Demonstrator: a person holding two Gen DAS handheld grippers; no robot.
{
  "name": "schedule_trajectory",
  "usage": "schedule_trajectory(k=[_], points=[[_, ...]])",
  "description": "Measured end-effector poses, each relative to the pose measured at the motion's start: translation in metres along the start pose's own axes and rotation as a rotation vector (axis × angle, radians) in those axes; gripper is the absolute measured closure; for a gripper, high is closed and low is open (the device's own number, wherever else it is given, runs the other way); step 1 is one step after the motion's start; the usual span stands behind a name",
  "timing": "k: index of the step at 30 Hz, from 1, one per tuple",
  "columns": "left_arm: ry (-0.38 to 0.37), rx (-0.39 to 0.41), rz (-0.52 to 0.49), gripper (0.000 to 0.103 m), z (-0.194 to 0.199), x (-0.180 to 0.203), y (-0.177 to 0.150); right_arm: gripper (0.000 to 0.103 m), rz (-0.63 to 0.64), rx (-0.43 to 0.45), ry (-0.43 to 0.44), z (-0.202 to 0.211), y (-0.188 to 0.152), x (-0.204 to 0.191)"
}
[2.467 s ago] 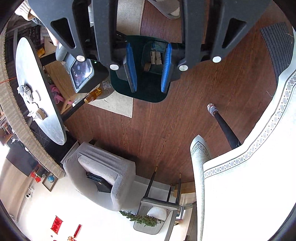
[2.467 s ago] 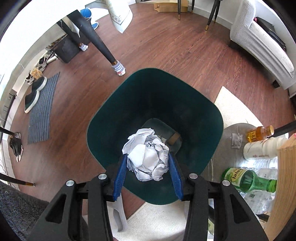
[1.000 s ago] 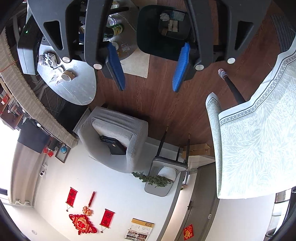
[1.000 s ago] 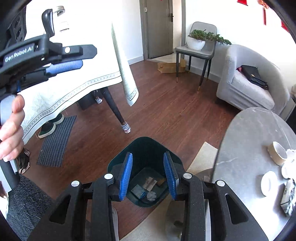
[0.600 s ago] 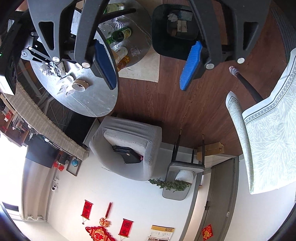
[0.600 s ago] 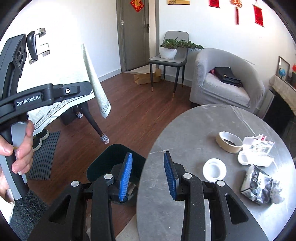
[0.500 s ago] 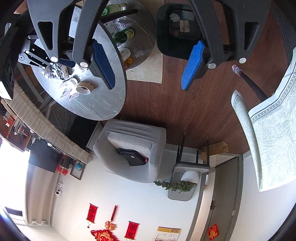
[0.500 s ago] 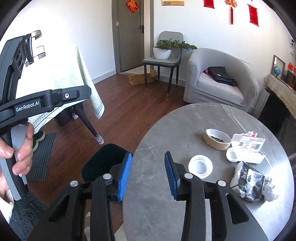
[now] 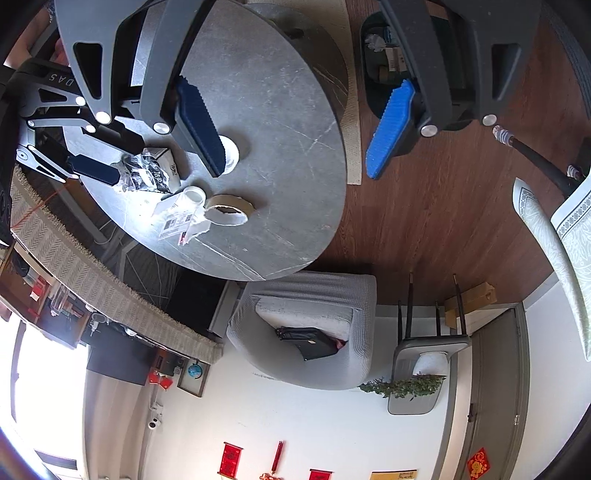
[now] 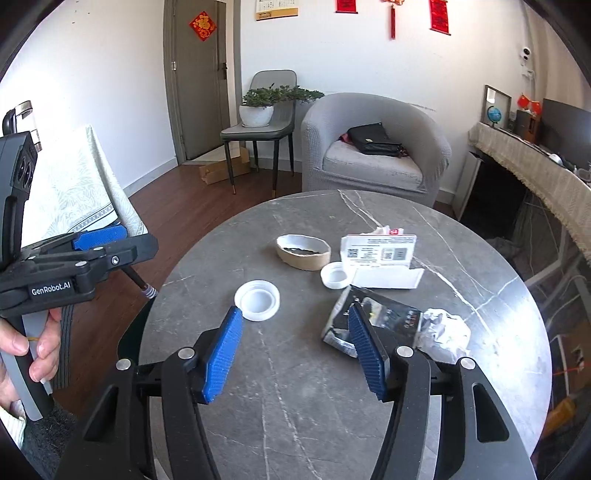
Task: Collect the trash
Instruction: 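Move both open tools back toward the black bag on the table, then grasp the white plastic lid with the left tool while the right tool grasps crumpled white paper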
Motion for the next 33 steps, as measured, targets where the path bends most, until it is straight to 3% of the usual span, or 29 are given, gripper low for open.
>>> schedule_trajectory(k=[8, 19, 29, 32, 33], points=[[-0.042, -0.071, -0.029, 0.022, -0.042, 0.037, -0.01, 0.04, -0.056, -0.006, -0.049, 0.006, -0.005, 0.043], [-0.063, -0.107, -0.065, 0.025, -0.073, 0.069, -0.016, 0.035, -0.189, -0.003, -0.092, 0.013, -0.009, 0.104], [-0.015, -0.134, -0.11, 0.044, -0.086, 0.08, -0.015, 0.034, -0.217, -0.038, -0.116, 0.002, -0.014, 0.12], [-0.001, -0.133, -0.135, 0.06, -0.087, 0.083, -0.016, 0.034, -0.214, -0.065, -0.122, -0.005, -0.016, 0.12], [0.003, -0.131, -0.138, 0.06, -0.087, 0.083, -0.016, 0.034, -0.197, -0.069, -0.135, -0.006, -0.016, 0.117]])
Point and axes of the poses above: each gripper's, at about its wrist camera, not at the fingertips, and z roughly against the way its jaws point, x to its right, y to its top, the point moved 3 cm from there along -z, roughly the way its jaws point, and after that the axes turned 9 degrees about -z, right-handed, at the moved point
